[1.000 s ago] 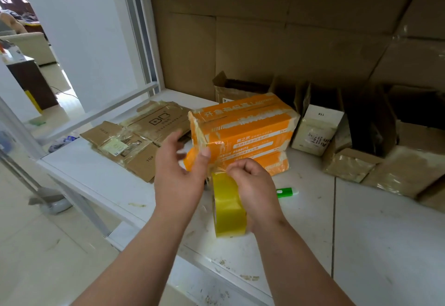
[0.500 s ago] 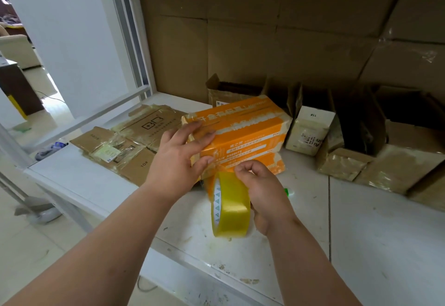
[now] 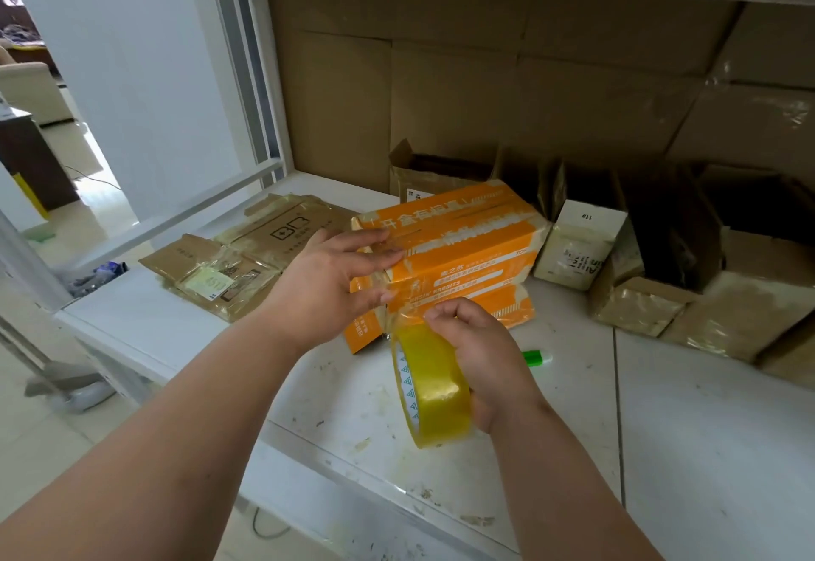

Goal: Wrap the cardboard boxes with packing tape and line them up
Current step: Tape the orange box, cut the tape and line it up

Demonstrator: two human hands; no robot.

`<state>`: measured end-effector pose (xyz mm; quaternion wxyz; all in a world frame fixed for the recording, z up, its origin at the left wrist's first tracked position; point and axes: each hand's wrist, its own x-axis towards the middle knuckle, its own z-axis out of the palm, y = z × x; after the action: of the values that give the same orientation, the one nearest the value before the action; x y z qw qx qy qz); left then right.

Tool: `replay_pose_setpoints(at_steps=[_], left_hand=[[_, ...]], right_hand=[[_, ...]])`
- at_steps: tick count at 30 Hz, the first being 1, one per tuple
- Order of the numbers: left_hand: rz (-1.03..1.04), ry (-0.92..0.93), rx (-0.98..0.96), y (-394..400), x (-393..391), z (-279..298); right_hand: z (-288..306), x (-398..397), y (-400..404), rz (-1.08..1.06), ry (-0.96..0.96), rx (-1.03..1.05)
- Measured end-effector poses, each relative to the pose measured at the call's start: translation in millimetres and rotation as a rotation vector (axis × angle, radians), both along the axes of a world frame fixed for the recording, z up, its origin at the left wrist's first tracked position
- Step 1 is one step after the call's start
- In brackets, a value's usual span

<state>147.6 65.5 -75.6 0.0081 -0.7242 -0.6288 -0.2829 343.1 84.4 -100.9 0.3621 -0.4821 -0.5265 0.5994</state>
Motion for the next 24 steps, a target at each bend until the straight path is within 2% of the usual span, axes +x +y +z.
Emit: replay_pose_setpoints(at_steps=[3, 5, 8, 10, 14, 17, 24], left_hand=[[-0.018, -0.032, 0.000, -1.1, -3.1, -1.6], [0.022, -0.164, 0.046, -4.9, 0.9, -4.9], [0.155, -0.294, 0.315, -18.4, 20.4, -17.7], [0.137, -0.340, 0.413, -29.7, 37.8, -28.7], [0.060, -0.414, 0.265, -36.9, 59.7, -43.4], [0.108, -0.492, 0.164, -37.5, 64.5, -40.3], [0.208, -0.484, 0.038, -41.4, 76.5, -26.7]], right_hand=[[-0.3, -0.8, -1.0, -0.009, 0.011, 0.004], [0.2, -0.1, -1.6, -0.008, 0.025, -0.009], [-0.7, 3.1, -1.8, -0.032, 0.041, -0.025], [-2.0, 3.5, -3.0, -0.049, 0.043, -0.001], [-3.1, 3.3, -7.0, -0.078, 0.032, 0.036], [-3.4, 5.9, -10.9, -0.071, 0.025, 0.063], [-1.2, 9.9, -21.6, -0.018, -0.059, 0.188]])
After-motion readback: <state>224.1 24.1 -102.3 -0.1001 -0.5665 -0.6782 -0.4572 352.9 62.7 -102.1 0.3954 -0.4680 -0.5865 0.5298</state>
